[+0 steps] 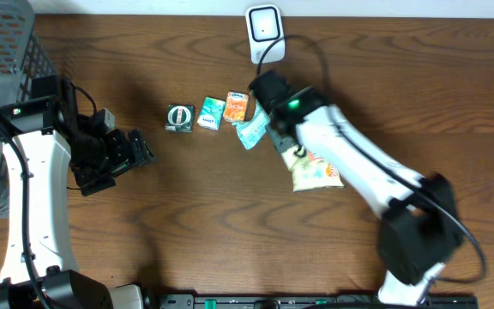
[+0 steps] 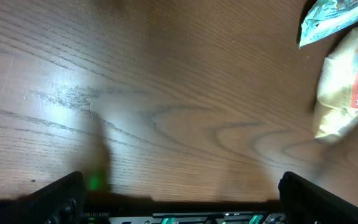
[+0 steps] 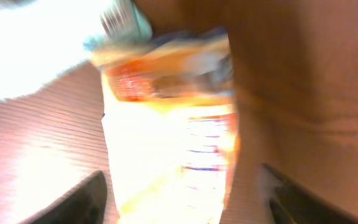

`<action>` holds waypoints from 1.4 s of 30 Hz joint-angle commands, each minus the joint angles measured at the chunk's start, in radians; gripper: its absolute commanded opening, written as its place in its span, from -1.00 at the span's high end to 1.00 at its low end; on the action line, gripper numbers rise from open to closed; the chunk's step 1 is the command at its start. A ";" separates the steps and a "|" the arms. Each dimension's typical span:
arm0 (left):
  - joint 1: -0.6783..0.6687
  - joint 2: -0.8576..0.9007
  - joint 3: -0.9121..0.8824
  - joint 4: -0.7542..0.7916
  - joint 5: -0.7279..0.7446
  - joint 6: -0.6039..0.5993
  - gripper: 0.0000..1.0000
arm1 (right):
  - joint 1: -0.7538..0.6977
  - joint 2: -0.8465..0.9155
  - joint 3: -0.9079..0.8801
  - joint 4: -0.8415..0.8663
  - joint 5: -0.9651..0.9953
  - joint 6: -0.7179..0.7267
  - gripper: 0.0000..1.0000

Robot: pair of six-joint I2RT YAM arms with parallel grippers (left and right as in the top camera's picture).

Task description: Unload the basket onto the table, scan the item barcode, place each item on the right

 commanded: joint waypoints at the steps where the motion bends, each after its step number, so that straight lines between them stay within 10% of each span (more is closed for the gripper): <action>1: -0.001 0.000 0.002 -0.004 -0.002 -0.005 -0.95 | -0.083 -0.095 0.031 -0.008 -0.113 0.011 -0.72; 5: -0.002 0.000 0.002 -0.004 -0.002 -0.005 -0.95 | -0.168 -0.089 0.021 -0.038 -0.151 0.012 -0.51; 9: -0.002 0.000 0.002 -0.004 -0.002 -0.005 -0.95 | -0.229 -0.046 -0.016 -0.013 -0.307 -0.036 -0.99; 20: -0.002 0.000 0.002 -0.004 -0.002 -0.005 -0.95 | -0.405 0.226 -0.038 0.000 -0.772 -0.212 -0.94; 26: -0.002 0.000 0.002 -0.004 -0.002 -0.005 -0.95 | -0.394 0.314 -0.038 -0.001 -0.793 -0.217 0.08; 29: -0.002 0.000 0.002 -0.004 -0.002 -0.005 -0.95 | -0.386 0.306 -0.032 0.010 -0.793 -0.210 0.98; 42: -0.002 0.000 0.002 -0.004 -0.002 -0.005 -0.95 | -0.389 -0.017 0.061 0.298 -0.665 0.012 0.98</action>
